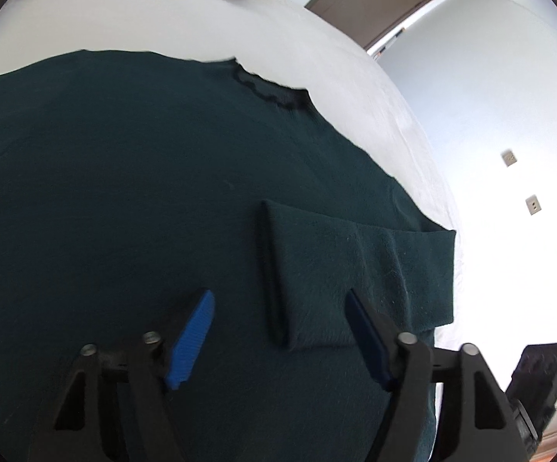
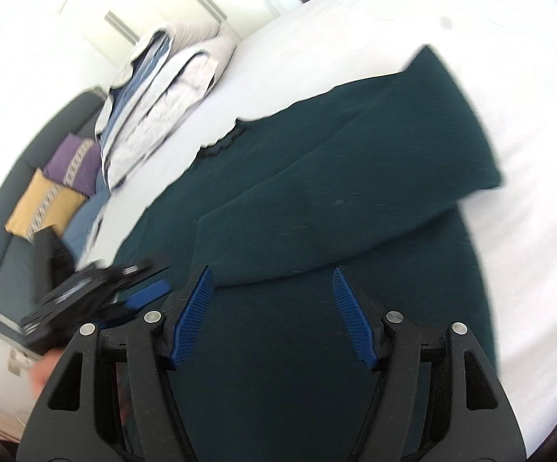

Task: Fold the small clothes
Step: 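Fold the sleeve across the sweater body with the right gripper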

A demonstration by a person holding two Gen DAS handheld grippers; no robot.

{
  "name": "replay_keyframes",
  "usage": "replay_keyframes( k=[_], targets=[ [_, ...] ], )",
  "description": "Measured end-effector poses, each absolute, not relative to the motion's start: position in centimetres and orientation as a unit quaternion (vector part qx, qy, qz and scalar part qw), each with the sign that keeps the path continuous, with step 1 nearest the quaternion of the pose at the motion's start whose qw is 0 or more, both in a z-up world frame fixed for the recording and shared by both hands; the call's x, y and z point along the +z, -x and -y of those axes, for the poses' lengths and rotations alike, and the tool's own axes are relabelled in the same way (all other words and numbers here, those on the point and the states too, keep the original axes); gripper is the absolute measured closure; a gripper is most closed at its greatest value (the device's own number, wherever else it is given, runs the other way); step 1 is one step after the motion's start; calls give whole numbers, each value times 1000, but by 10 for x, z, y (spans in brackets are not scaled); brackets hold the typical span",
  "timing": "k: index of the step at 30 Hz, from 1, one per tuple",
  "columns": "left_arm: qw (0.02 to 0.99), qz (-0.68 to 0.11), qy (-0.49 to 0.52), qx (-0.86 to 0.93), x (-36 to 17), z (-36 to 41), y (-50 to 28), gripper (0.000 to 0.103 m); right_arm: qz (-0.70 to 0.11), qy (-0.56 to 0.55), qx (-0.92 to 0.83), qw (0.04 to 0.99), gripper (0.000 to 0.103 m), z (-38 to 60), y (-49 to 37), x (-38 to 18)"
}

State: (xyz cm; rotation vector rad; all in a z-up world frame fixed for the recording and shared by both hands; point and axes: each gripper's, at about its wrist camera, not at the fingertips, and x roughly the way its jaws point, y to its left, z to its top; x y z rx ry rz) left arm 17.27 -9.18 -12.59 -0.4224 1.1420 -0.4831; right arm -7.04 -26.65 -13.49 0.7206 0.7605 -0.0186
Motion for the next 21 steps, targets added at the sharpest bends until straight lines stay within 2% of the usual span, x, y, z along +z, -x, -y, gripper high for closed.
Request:
replay_keyframes(
  k=[2, 5, 7, 9, 16, 21],
  targets=[
    [793, -537, 181, -224, -131, 104, -179, 45, -360, -353, -12, 863, 39, 278, 76, -134],
    [797, -542, 160, -212, -135, 121, -193, 63, -363, -358, -15, 860, 39, 291, 82, -136],
    [799, -545, 150, -205, -135, 122, -197, 84, -366, -362, -17, 857, 39, 298, 85, -140],
    [800, -543, 146, -210, -131, 121, -198, 93, -368, -364, -21, 855, 39, 302, 85, -144],
    [835, -494, 103, -219, -95, 113, -188, 94, -373, -363, -36, 853, 40, 309, 73, -150],
    [856, -465, 118, -193, -78, 72, -199, 94, -362, -361, -41, 859, 39, 321, 74, -137]
  ],
)
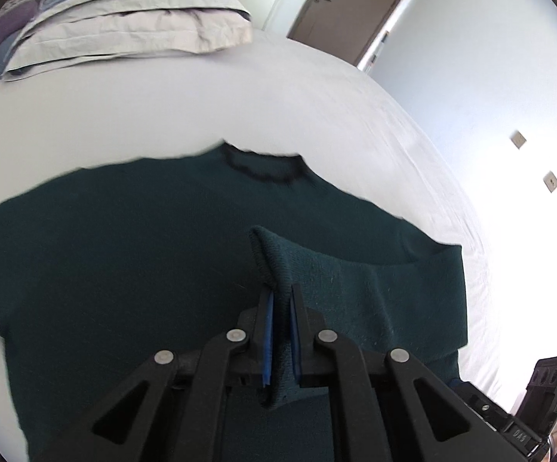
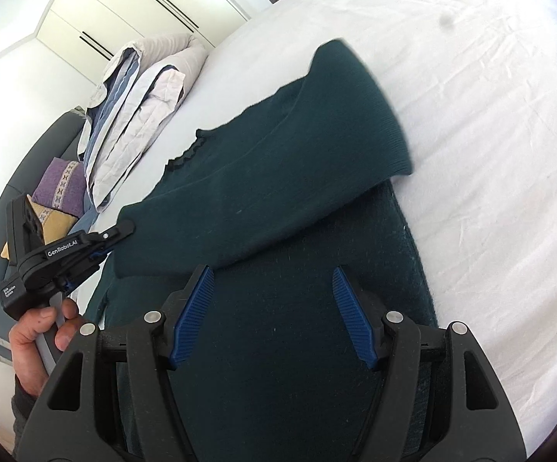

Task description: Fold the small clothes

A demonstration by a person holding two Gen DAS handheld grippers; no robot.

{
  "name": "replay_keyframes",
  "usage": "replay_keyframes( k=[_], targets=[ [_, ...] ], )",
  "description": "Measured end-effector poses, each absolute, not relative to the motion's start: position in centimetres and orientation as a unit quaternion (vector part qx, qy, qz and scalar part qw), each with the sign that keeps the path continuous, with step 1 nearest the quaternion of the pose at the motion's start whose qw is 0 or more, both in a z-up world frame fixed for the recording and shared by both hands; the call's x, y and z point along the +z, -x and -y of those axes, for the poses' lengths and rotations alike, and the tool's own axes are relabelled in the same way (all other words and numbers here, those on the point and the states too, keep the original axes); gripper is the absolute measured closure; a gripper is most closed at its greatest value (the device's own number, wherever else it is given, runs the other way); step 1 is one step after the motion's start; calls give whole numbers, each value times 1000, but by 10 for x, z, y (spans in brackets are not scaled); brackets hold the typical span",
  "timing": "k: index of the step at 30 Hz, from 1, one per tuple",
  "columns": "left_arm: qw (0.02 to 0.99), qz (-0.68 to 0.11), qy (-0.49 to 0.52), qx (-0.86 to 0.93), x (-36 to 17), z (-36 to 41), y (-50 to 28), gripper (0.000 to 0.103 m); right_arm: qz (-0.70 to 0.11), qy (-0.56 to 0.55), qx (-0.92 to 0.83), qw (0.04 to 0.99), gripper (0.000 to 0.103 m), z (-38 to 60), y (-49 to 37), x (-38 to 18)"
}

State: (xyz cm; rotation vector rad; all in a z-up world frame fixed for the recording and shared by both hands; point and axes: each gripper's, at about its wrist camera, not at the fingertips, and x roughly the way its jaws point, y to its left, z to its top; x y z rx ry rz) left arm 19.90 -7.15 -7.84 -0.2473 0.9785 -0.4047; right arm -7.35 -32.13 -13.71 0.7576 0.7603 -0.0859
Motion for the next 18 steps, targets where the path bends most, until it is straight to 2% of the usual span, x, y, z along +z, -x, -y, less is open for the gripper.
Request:
replay_keyframes(
  k=[9, 18],
  targets=[
    [862, -468, 135, -140, -103, 8, -225, 95, -328, -345, -101, 873, 40, 371, 35, -99],
    [867, -459, 130, -144, -116, 9, -221, 94, -366, -334, -132, 859, 43, 417, -22, -104]
  ],
)
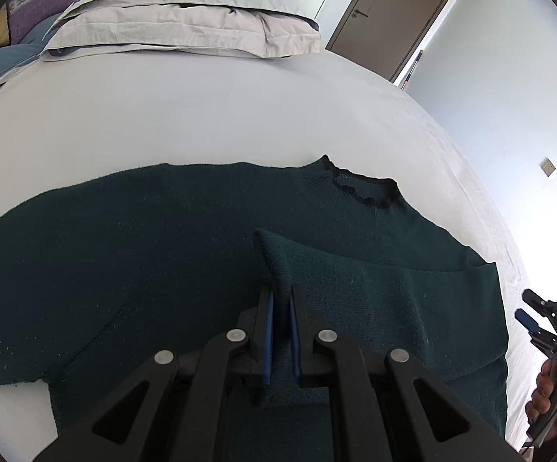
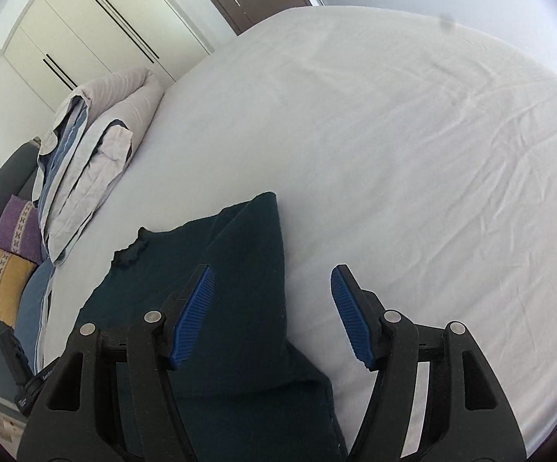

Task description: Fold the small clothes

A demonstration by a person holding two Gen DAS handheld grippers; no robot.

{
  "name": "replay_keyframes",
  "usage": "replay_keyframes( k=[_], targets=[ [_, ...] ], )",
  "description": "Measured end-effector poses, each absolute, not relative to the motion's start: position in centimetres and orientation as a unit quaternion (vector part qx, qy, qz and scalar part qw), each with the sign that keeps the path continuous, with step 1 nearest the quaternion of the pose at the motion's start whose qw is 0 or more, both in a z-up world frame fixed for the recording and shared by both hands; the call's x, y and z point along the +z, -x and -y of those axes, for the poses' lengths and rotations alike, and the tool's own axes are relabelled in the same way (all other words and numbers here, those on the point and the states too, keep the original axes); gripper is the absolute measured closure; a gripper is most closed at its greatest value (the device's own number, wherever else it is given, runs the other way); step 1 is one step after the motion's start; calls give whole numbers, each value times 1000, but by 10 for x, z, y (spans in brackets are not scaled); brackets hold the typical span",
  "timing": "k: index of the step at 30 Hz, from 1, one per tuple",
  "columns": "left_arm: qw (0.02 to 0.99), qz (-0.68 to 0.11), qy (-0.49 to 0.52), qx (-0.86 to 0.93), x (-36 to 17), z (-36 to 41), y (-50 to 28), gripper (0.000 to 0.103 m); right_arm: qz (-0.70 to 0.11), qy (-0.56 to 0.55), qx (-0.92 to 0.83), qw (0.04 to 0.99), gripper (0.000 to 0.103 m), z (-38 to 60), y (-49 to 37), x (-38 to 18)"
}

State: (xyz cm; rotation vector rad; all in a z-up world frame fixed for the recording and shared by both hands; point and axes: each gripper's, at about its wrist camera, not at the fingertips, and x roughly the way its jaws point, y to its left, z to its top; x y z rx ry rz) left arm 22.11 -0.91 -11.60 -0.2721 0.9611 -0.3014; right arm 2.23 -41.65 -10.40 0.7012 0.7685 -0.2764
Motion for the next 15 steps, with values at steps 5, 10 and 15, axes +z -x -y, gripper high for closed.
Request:
replay_keyframes(
  k=[5, 10, 15],
  targets=[
    [865, -465, 122, -145, -127, 10, -219, 94, -410, -323, -118, 845, 67, 420, -62, -127],
    [866, -459, 124, -152, -125, 11, -218, 94, -426, -290, -142, 845, 96, 421, -84, -142],
    [868, -453, 118, -165, -121, 24, -216, 94, -423, -286, -154, 846, 98, 428, -93, -142]
  ],
)
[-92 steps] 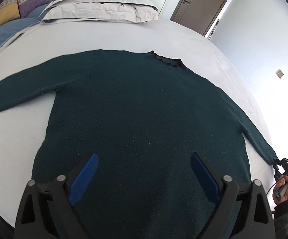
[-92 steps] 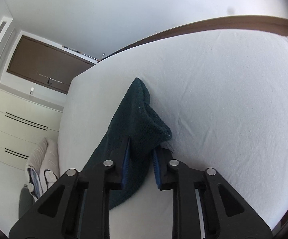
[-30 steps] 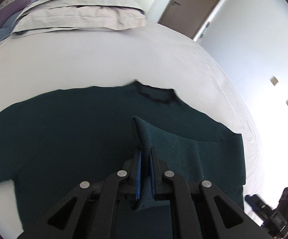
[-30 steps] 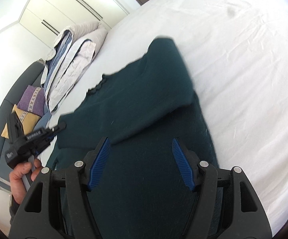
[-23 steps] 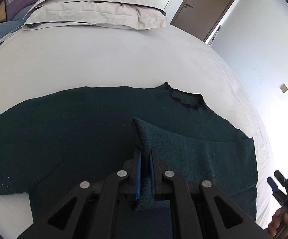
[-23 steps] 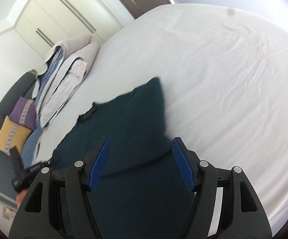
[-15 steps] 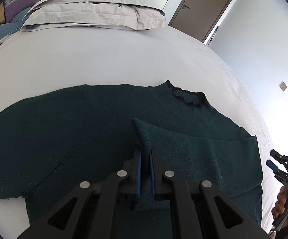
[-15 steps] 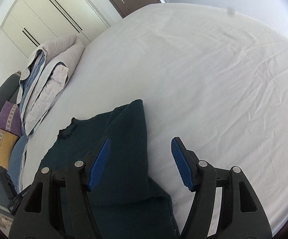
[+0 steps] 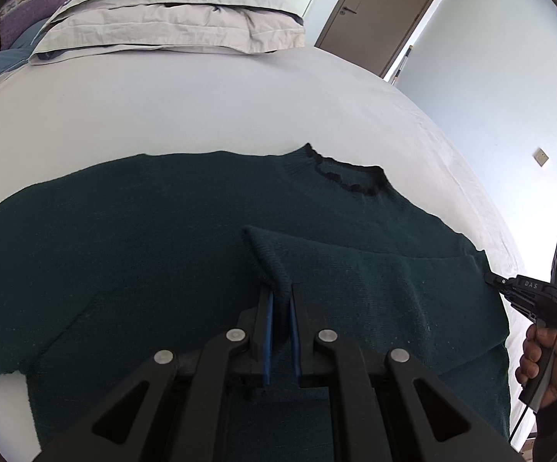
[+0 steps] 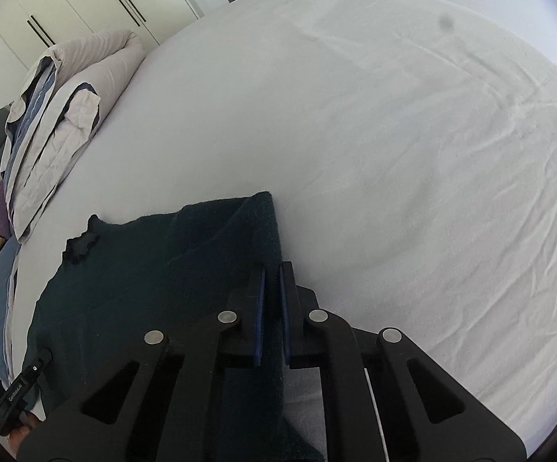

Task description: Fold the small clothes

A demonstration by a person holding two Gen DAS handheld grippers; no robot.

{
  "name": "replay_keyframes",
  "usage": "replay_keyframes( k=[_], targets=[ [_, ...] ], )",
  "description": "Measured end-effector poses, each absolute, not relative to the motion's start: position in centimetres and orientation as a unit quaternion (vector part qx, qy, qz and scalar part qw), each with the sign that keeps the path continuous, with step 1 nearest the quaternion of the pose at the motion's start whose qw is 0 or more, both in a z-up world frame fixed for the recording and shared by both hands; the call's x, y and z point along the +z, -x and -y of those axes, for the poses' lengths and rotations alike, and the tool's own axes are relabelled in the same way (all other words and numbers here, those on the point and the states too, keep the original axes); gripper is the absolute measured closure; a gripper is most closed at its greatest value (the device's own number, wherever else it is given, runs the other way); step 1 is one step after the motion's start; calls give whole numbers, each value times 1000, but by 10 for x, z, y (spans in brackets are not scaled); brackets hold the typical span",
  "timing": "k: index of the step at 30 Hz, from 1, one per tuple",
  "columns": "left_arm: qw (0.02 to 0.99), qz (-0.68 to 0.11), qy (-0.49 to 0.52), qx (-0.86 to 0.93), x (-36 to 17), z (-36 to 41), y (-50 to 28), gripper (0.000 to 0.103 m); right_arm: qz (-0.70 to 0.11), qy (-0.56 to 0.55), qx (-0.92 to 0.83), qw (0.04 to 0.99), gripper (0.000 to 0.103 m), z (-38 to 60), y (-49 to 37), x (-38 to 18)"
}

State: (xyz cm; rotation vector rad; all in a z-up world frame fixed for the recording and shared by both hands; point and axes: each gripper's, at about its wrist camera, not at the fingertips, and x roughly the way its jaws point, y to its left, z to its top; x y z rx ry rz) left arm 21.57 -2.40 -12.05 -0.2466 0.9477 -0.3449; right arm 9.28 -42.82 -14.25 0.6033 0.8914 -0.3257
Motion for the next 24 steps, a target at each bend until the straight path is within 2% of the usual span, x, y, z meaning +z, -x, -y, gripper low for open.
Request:
replay_keyframes(
  k=[7, 11, 14, 18, 24],
  targets=[
    [863, -461, 130, -160, -130, 19, -225, 93, -423, -286, -134, 849, 97, 434, -88, -149],
    [865, -456, 129, -164, -127, 15, -226, 93, -410, -320, -107, 848, 92, 428, -57, -133],
    [867, -454, 124, -165, -124, 19, -228, 93, -420, -304, -89, 850, 82, 406, -38, -127],
    [870, -450, 116, -167, -119, 25, -229, 93, -469, -217, -110, 849, 83, 377, -36, -142],
    [878, -430, 117, -175, -102, 23, -230, 93, -454, -206, -130, 857, 92, 375, -27, -142]
  ],
)
